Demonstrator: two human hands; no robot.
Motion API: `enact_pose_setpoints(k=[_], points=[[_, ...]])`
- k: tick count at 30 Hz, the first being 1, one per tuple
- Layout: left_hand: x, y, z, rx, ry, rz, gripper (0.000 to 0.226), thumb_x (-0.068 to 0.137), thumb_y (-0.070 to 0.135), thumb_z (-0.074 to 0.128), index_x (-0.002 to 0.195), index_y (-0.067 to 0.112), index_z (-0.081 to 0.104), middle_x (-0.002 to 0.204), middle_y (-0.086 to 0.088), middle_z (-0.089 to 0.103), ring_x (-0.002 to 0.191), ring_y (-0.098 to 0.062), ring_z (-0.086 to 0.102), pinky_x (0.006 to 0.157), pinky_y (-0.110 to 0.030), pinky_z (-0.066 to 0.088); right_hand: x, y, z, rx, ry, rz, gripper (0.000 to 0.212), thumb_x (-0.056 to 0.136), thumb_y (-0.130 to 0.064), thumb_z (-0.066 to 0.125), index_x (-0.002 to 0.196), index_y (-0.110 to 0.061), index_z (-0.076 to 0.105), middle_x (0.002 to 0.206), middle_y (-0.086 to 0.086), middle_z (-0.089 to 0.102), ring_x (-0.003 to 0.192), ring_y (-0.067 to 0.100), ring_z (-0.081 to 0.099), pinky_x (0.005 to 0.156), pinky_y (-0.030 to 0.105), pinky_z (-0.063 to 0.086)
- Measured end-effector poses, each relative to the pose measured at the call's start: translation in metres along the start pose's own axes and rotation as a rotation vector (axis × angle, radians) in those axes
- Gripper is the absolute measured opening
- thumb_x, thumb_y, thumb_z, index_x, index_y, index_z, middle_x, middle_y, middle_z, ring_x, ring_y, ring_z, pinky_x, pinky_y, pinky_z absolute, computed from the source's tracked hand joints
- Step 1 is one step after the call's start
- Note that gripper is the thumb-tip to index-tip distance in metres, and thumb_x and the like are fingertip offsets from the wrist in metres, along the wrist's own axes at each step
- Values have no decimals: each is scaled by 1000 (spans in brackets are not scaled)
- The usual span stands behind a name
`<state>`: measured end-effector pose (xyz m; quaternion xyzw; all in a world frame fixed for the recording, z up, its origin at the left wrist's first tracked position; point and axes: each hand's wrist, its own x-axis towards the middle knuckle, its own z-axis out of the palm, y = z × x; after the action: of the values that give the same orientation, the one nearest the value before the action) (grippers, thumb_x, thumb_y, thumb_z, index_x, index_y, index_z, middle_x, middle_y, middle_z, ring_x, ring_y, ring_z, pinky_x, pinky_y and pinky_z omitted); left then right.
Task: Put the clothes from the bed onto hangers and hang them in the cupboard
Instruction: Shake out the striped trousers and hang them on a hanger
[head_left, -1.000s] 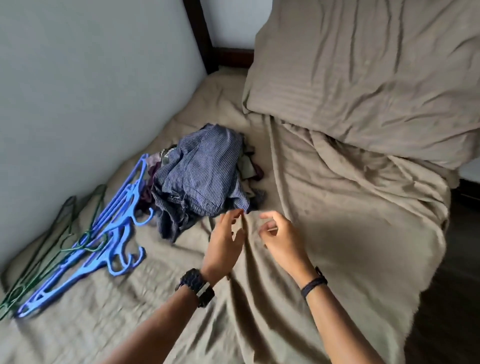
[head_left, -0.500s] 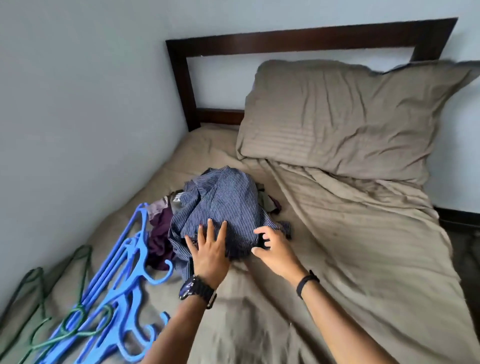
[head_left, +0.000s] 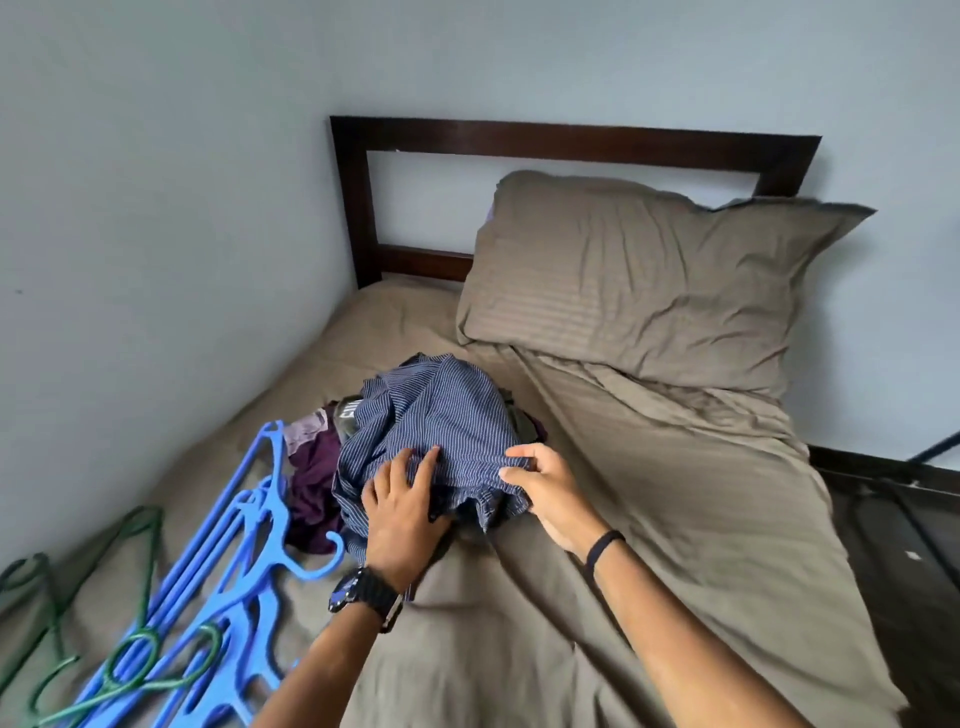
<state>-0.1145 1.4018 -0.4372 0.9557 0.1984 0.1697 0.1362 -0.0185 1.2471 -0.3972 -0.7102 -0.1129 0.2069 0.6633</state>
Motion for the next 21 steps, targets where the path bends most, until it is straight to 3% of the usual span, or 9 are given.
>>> enact_pose_setpoints(k=[2, 3, 6, 10, 12, 14, 16, 19, 21], points=[[2, 6, -2, 25, 71, 105, 59, 65, 40, 72, 117, 20, 53, 125, -14, 54, 116, -37, 50, 101, -55, 34, -5, -10, -13, -19, 30, -72, 27, 82, 8, 59, 86, -19, 58, 91, 8, 56, 84, 19, 51, 74, 29, 39], [3, 10, -5, 4, 58, 134, 46, 71, 40, 60, 111, 19, 55, 119, -11, 58, 114, -34, 53, 104, -57, 30, -9, -15, -21, -56, 39, -101, 29, 82, 10, 57, 85, -19, 58, 89, 4, 56, 82, 16, 50, 74, 27, 39], [7, 32, -20, -72, -86, 187, 52, 76, 43, 25, 107, 14, 54, 106, -3, 62, 106, -26, 58, 107, -47, 29, -21, -31, -54, -93, 66, -150, 30, 84, 13, 52, 85, -16, 58, 87, 3, 56, 78, 12, 49, 69, 19, 37], [12, 72, -36, -298, -100, 275, 29, 85, 18, 48, 112, 10, 54, 109, -9, 63, 102, -30, 59, 89, -38, 43, -43, -51, -96, -110, 106, -169, 18, 89, 11, 49, 98, 0, 61, 82, 3, 58, 78, 12, 53, 66, 8, 41], [15, 94, -45, -369, -97, 354, 27, 85, 10, 55, 112, 11, 56, 106, -9, 66, 101, -28, 60, 86, -35, 44, -58, -63, -114, -198, 87, -133, 6, 92, -7, 57, 92, -3, 62, 80, -1, 58, 81, 12, 52, 64, 6, 38], [17, 114, -56, -401, -130, 413, 28, 85, 8, 58, 113, 11, 58, 100, -8, 68, 97, -26, 63, 83, -30, 43, -71, -75, -133, -409, -4, -41, 35, 85, -44, 65, 86, -9, 62, 79, -3, 55, 77, 9, 48, 64, 14, 35], [20, 132, -64, -414, -171, 468, 29, 84, 8, 59, 113, 10, 58, 96, -7, 69, 94, -25, 63, 80, -26, 42, -82, -87, -151, -739, -128, 72, 55, 72, -64, 65, 97, -15, 62, 85, -6, 57, 76, 6, 50, 67, 20, 36], [27, 163, -77, -395, -184, 568, 31, 81, 6, 61, 111, 11, 57, 101, -3, 69, 96, -21, 64, 82, -22, 44, -93, -103, -173, -1188, -203, 93, 50, 77, -52, 70, 110, -18, 55, 105, -2, 57, 91, 14, 51, 71, 28, 38], [35, 181, -86, -365, -210, 611, 32, 78, 6, 64, 109, 12, 57, 101, -3, 69, 96, -21, 64, 82, -25, 45, -93, -113, -182, -1329, -183, -17, 28, 81, -35, 68, 95, -13, 57, 97, 4, 59, 84, 18, 52, 64, 27, 35]])
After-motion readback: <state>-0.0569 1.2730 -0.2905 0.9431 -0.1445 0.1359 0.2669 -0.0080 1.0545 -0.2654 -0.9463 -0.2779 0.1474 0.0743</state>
